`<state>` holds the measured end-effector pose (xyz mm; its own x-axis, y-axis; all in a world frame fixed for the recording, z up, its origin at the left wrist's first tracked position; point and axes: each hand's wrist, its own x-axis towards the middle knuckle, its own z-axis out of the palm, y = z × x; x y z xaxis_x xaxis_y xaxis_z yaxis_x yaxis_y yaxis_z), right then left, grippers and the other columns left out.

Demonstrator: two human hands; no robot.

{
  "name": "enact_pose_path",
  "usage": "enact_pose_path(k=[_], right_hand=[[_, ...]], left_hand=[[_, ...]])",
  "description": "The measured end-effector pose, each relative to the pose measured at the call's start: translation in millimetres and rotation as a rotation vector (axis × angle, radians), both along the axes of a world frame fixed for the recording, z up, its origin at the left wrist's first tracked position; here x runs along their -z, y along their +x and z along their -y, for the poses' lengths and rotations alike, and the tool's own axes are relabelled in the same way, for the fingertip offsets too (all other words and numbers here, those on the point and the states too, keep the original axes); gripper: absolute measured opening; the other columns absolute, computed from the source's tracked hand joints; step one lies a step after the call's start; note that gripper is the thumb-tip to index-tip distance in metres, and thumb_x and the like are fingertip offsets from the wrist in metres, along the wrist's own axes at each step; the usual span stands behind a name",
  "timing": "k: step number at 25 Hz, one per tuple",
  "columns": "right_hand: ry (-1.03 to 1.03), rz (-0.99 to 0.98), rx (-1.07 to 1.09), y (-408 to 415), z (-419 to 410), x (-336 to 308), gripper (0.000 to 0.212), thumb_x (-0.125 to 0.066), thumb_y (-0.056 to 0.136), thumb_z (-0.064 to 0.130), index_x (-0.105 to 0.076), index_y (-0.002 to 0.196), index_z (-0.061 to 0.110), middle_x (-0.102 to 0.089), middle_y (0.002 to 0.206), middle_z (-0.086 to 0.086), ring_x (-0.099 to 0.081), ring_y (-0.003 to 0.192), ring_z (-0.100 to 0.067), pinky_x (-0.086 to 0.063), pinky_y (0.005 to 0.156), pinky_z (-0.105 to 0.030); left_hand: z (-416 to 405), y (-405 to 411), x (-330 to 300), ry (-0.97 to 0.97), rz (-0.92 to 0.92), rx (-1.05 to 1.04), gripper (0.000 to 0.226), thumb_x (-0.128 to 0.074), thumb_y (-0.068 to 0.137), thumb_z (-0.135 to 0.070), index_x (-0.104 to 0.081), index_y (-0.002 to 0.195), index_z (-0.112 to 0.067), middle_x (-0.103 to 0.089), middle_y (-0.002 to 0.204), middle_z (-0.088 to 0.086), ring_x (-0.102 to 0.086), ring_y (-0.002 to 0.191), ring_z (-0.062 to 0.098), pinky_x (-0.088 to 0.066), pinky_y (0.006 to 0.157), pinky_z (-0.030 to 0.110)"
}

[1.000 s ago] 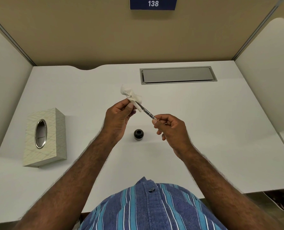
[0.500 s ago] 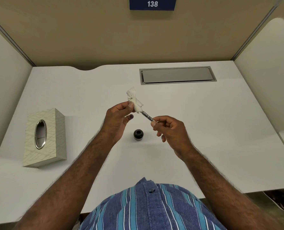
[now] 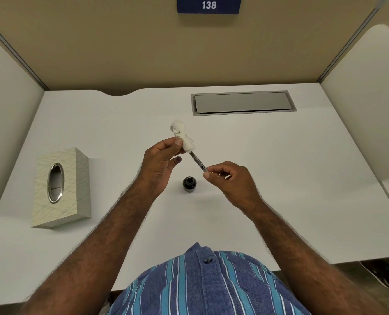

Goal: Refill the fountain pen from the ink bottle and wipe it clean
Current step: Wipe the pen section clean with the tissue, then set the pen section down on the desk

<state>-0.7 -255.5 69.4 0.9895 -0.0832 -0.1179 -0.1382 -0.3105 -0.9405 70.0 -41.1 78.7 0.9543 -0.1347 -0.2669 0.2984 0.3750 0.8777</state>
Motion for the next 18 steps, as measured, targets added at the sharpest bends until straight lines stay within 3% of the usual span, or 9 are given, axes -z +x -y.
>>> enact_pose_path(k=[2,5,8,13,14,18], right_hand=[[0.006,-0.019,0.000,0,4,5,0.008,-0.086,0.087,0.032,-0.084,0.093,0.028,-0.077,0.090,0.005,-0.067,0.082,-0.019,-0.052,0.075,-0.027],[-0.020,-0.070,0.022,-3,13,18,0.007,-0.084,0.089,0.034,-0.084,0.093,0.029,-0.079,0.091,0.012,-0.067,0.081,-0.008,-0.053,0.076,-0.024],[-0.101,-0.119,0.097,-6,19,38,0.010,-0.083,0.090,0.036,-0.084,0.093,0.026,-0.080,0.090,0.011,-0.071,0.084,-0.010,-0.054,0.077,-0.022],[-0.320,-0.156,0.146,-13,21,72,0.012,-0.082,0.090,0.030,-0.085,0.092,0.018,-0.077,0.082,0.009,-0.069,0.077,-0.001,-0.043,0.068,-0.002],[-0.358,-0.164,0.149,-15,20,78,0.013,-0.081,0.091,0.029,-0.084,0.091,0.017,-0.077,0.082,0.007,-0.069,0.076,-0.005,-0.043,0.068,-0.003],[-0.469,-0.221,0.148,-21,10,94,0.021,-0.076,0.094,0.027,-0.081,0.083,0.010,-0.078,0.079,-0.003,-0.069,0.079,-0.023,-0.054,0.076,-0.031]], left_hand=[[-3,2,1,-0.037,-0.024,-0.045,0.012,-0.072,0.094,-0.023,-0.081,0.099,-0.019,-0.079,0.111,0.005,-0.072,0.099,0.014,-0.044,0.084,0.033],[-11,2,6,-0.061,-0.061,-0.088,0.014,-0.073,0.093,-0.024,-0.081,0.102,-0.020,-0.078,0.114,0.004,-0.072,0.098,0.012,-0.045,0.085,0.032],[-17,-3,12,-0.054,-0.084,-0.100,0.017,-0.074,0.092,-0.026,-0.080,0.106,-0.019,-0.078,0.114,0.004,-0.071,0.096,0.013,-0.046,0.085,0.032],[-30,-22,28,-0.013,-0.115,-0.087,0.018,-0.072,0.094,-0.027,-0.079,0.108,-0.018,-0.077,0.115,0.005,-0.069,0.098,0.015,-0.046,0.085,0.033],[-34,-27,32,-0.007,-0.128,-0.087,0.019,-0.073,0.093,-0.028,-0.079,0.109,-0.018,-0.077,0.115,0.005,-0.069,0.098,0.015,-0.047,0.085,0.033],[-47,-41,40,0.028,-0.160,-0.077,0.025,-0.078,0.087,-0.036,-0.080,0.107,-0.020,-0.077,0.114,0.005,-0.068,0.097,0.016,-0.047,0.084,0.033]])
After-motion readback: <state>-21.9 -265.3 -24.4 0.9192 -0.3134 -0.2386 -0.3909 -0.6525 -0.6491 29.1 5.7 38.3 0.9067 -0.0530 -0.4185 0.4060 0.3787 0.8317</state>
